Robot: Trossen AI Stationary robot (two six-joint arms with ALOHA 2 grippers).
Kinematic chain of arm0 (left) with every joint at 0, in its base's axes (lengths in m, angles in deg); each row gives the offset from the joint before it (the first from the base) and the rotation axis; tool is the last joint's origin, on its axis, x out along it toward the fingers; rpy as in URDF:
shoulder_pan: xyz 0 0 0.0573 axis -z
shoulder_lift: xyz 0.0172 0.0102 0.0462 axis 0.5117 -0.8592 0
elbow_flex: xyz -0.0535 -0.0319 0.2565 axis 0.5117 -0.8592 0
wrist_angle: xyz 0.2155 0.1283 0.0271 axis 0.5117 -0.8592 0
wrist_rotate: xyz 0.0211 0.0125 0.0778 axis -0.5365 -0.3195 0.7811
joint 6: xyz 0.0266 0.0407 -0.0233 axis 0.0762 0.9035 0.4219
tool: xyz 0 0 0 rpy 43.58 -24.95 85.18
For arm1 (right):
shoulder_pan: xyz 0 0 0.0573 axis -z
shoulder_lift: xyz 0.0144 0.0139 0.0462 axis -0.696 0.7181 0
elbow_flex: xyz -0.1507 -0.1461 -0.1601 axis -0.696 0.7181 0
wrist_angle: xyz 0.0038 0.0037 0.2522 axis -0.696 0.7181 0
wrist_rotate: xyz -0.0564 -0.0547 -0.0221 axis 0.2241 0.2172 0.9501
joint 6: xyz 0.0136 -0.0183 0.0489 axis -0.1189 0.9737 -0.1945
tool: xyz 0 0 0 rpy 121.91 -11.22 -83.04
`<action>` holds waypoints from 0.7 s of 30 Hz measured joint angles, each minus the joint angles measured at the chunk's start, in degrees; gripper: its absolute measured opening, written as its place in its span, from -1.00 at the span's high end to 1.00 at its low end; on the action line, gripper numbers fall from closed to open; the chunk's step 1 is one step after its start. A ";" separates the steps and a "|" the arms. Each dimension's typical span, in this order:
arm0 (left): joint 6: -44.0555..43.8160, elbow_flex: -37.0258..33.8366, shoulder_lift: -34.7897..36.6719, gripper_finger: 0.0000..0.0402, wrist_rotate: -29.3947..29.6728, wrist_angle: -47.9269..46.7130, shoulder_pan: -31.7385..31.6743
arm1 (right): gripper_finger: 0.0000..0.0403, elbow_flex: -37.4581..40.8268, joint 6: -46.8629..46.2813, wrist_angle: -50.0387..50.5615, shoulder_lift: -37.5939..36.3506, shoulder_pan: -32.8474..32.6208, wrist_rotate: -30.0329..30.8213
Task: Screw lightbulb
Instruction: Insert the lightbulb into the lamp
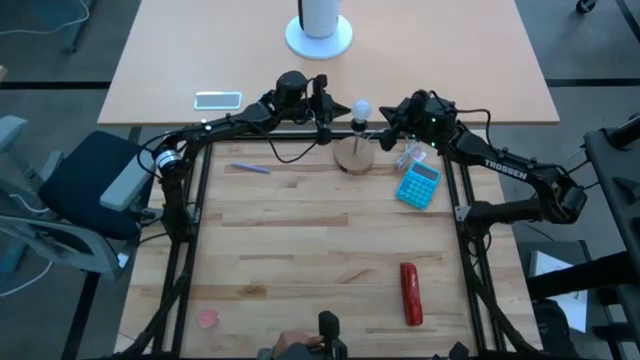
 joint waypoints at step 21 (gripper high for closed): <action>-0.46 0.00 0.00 1.00 0.19 0.16 -0.11 | 1.00 0.07 -0.27 -4.19 4.12 -1.50 -2.32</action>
